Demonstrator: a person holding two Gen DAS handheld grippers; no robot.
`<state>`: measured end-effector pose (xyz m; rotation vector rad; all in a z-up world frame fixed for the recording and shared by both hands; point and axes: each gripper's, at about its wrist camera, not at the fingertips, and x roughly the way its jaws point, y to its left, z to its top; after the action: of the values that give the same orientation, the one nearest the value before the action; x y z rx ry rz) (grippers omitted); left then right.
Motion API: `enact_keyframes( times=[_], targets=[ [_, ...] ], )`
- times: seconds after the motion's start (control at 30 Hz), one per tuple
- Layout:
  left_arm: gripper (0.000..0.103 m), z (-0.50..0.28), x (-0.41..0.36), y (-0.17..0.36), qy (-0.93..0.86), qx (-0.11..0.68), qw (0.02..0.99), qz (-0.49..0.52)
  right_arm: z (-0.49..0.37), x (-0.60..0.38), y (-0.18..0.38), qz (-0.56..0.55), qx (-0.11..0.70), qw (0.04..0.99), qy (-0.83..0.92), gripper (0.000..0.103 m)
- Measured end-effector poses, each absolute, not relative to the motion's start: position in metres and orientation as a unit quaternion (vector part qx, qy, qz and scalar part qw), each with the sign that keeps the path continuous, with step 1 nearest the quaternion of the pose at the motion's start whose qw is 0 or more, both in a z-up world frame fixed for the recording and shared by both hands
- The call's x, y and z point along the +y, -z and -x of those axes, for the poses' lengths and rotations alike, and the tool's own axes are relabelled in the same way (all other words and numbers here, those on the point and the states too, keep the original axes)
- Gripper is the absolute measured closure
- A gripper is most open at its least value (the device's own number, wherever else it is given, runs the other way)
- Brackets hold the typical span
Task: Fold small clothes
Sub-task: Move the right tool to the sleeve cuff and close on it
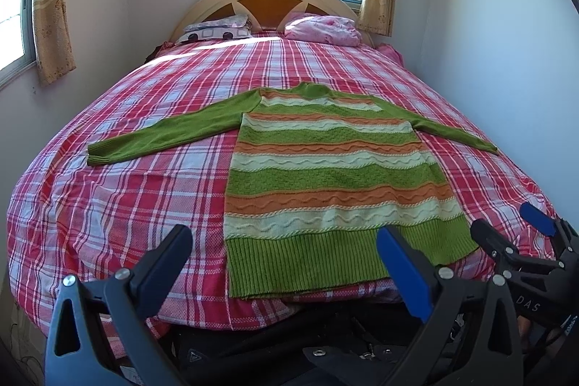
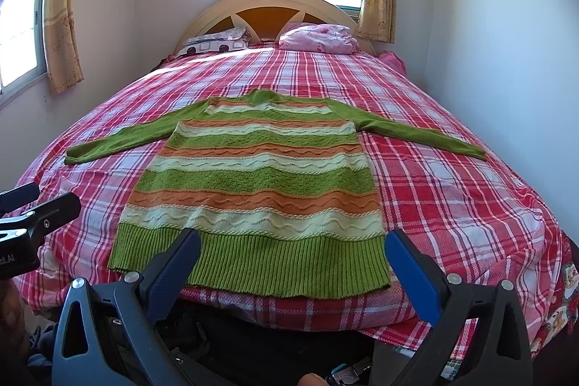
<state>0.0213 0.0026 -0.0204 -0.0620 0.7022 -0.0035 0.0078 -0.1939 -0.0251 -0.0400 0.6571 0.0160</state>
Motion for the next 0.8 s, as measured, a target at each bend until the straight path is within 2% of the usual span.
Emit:
enact_keyframes(
  times=[0.23,0.47,0.8],
  targets=[
    [0.000,-0.044,0.003,0.022,0.007,0.346,0.938,0.010,-0.034,-0.203,0.042,-0.002,0.355,0.934,-0.034,0.001],
    [0.000,-0.090,0.005,0.024,-0.004,0.333,0.943,-0.021,-0.075,-0.229,0.044,-0.002,0.343,0.939,-0.014,0.001],
    [0.000,-0.175,0.003,0.058,-0.032,0.358,0.932,-0.049,-0.160,-0.291,0.063,-0.030,0.360,0.932,0.015,0.001]
  ],
)
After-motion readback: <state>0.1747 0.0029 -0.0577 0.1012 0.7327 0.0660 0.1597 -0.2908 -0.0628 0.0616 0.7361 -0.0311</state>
